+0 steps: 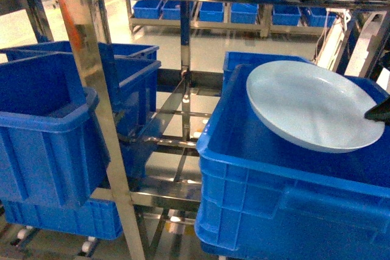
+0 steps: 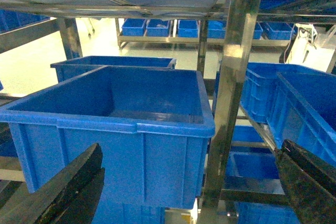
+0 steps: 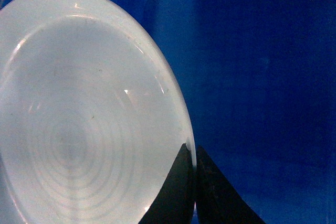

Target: Place blue tray on left shelf second layer neatly

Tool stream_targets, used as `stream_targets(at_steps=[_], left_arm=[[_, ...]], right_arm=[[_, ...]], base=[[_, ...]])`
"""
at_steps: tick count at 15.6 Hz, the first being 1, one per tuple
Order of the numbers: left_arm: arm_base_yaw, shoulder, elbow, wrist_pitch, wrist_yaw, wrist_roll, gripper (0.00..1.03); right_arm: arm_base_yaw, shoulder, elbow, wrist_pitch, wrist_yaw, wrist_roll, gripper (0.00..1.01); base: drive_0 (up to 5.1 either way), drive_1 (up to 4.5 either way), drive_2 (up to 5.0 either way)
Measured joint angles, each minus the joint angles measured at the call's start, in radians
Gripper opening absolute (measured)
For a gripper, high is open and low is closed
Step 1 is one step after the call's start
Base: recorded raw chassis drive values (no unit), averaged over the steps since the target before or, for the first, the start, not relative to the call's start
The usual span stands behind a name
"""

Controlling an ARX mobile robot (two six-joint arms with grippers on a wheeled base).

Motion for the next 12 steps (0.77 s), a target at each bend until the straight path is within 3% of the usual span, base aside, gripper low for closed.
stream_targets(at_steps=[2,8,10,12], left_arm=[[0.0,0.0,0.0,0.0,0.0,0.0,0.98],[0.0,0.0,0.0,0.0,0.0,0.0,0.98],[0.0,0.0,0.0,0.0,0.0,0.0,0.98],[0.0,0.0,0.0,0.0,0.0,0.0,0.98]], right_arm=[[-0.021,0.004,0.016,-0.013,0.01,-0.001,0.02],[-0.013,0.023,0.007,0.013,0.056,-0.023,0.02],[0.016,0.019,-0.014,0.011,0.051,-0.019,0.02],[0.075,-0.051,-0.063,0.012,0.034,-0.016,0.02]], base=[[-2.2,-2.16,-2.2],[-2.2,-2.16,-2.2],[-2.2,-2.16,-2.2],[-2.2,-2.16,-2.2]])
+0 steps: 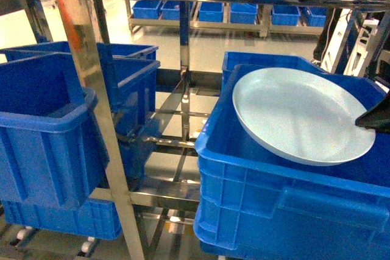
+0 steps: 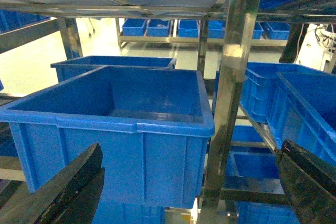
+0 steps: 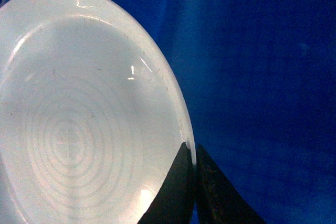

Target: Place blue tray on left shelf second layer neatly

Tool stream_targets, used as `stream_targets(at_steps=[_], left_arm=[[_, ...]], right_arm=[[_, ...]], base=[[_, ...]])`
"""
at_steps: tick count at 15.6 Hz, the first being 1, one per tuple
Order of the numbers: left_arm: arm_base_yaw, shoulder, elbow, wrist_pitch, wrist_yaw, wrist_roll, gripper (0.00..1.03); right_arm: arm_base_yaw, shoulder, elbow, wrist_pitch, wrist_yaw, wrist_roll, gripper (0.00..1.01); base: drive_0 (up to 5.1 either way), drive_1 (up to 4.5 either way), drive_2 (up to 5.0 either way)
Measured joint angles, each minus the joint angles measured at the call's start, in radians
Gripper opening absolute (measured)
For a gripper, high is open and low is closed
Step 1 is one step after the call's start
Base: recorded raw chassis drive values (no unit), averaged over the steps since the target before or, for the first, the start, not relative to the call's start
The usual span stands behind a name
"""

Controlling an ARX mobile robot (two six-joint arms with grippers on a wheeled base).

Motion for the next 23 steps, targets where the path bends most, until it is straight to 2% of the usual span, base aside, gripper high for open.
stream_targets(at_steps=[2,7,10,14,15,17,19,21,23], left_arm=[[0.0,0.0,0.0,0.0,-0.001,0.0,0.98],[0.0,0.0,0.0,0.0,0.0,0.0,0.98],[0.0,0.0,0.0,0.0,0.0,0.0,0.98],[0.0,0.0,0.0,0.0,0.0,0.0,0.98],[0.0,0.0,0.0,0.0,0.0,0.0,0.98],[0.0,0.0,0.0,0.0,0.0,0.0,0.98],[0.0,0.0,0.0,0.0,0.0,0.0,0.98],[0.0,0.0,0.0,0.0,0.0,0.0,0.98],[0.0,0.0,0.0,0.0,0.0,0.0,0.98]], right_arm=[[0.03,-0.029,-0.028,0.015,-0.004,0.004,0.02],[0.008,0.01,-0.04,0.009,0.04,0.009,0.02],[-0.018,0.038,-0.032,0.012,0.089,0.009,0.02],[-0.003,0.131,0.035,0.014,0.133,0.001,0.02],[0.007,0.156,0.053,0.044,0.143,0.002,0.08],[0.031,0.156,0.057,0.082,0.135,0.009,0.31],[0.059,0.093,0.013,0.114,0.114,0.026,0.55],[0.113,-0.078,-0.108,0.125,0.098,0.027,0.81],[0.199,-0.271,-0.252,0.082,0.106,0.035,1.0]], base=[[-2.2,-2.16,-2.2],[-2.2,-2.16,-2.2],[-2.2,-2.16,-2.2],[-2.2,-2.16,-2.2],[-2.2,-2.16,-2.2],[-2.2,-2.16,-2.2],[0.0,0.0,0.0],[0.0,0.0,0.0],[0.0,0.0,0.0]])
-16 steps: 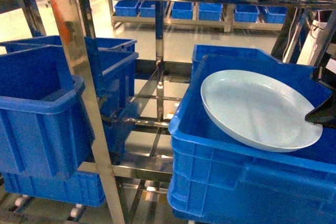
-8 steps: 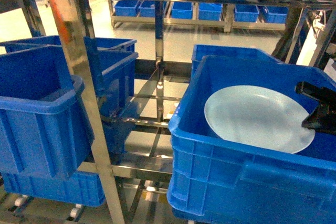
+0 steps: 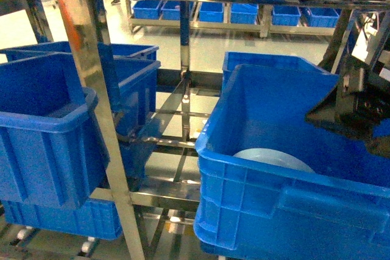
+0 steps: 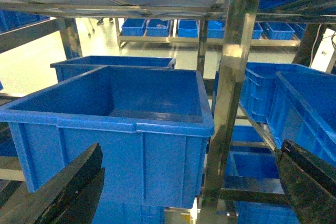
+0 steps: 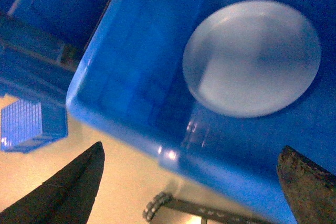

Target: Place blue tray on left shelf second layer neatly

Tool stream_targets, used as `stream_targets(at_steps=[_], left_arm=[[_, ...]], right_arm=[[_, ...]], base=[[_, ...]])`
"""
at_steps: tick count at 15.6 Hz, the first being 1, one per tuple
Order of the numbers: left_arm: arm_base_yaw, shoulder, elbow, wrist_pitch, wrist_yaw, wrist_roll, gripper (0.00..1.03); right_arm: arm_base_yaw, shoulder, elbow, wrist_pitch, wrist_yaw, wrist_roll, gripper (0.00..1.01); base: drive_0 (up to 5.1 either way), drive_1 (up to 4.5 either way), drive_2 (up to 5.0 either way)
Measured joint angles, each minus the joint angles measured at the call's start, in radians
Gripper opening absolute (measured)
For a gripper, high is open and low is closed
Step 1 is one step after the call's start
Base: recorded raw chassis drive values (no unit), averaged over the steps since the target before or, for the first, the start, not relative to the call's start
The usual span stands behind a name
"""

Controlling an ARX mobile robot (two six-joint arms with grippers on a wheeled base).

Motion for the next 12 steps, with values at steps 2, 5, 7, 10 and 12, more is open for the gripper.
stream_targets(at_steps=[2,5,7,10,12], left_arm=[[0.0,0.0,0.0,0.0,0.0,0.0,0.98],[0.0,0.0,0.0,0.0,0.0,0.0,0.98],[0.0,0.0,0.0,0.0,0.002,0.0,0.98],[0.001,0.0,0.0,0.0,0.001,0.0,0.98],[0.001,0.0,0.0,0.0,0.0,0.0,0.98]], right_arm=[[0.04,-0.188,-0.139,-0.072,0.063,-0.005,0.98],[0.06,-0.571,-0.257,-0.139,0.277,-0.132,0.98],[0.082,-0.657,-0.364,0.204,0.41,-0.261,0.87],[-0.009,-0.774,-0.585,0.549,0.423,-0.379,0.45],[-0.055,-0.858,-0.636,0.512,0.372,-0.39,0.16]], base=[[0.0,0.0,0.0],[0.0,0.0,0.0],[0.0,0.0,0.0],[0.0,0.0,0.0],[0.0,0.0,0.0]])
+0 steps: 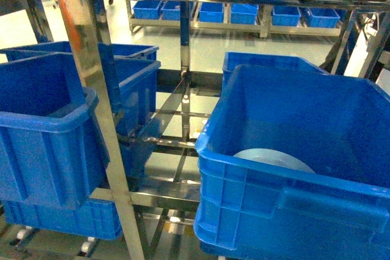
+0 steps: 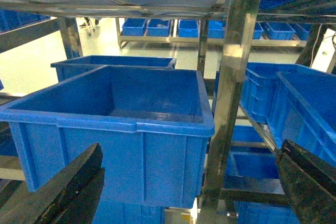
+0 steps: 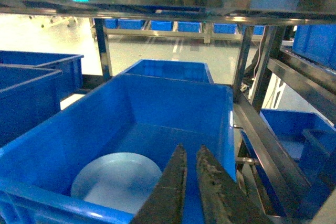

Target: Place blue tray on left shelf second layer neatly

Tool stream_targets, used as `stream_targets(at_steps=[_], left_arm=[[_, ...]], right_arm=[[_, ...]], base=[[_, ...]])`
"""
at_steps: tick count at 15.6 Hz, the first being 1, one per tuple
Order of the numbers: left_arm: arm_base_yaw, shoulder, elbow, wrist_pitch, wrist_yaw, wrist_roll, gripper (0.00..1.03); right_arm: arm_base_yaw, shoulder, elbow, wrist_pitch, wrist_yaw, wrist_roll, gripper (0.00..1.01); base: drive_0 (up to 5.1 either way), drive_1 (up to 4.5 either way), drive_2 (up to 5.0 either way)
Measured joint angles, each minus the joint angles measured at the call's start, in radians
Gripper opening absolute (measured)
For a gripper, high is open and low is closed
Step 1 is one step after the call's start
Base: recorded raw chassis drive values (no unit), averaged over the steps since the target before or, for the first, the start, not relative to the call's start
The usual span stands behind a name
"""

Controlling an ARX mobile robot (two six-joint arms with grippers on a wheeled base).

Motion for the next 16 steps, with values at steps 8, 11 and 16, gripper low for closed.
stream_targets(at_steps=[8,11,16], left_arm=[[0.0,0.0,0.0,0.0,0.0,0.0,0.98],[0.0,0.0,0.0,0.0,0.0,0.0,0.98],[0.0,0.0,0.0,0.0,0.0,0.0,0.98]], right_arm=[[-0.135,-0.266,-0.11,-0.152,-0.135,-0.01,0.02],[-0.135,-0.357,-0.11,-0.229,-0.134,-0.01,0.02],[-0.135,-0.462,-0.11,-0.336,-0.134,-0.01,0.02]], base=[[0.0,0.0,0.0],[0.0,0.0,0.0],[0.0,0.0,0.0]])
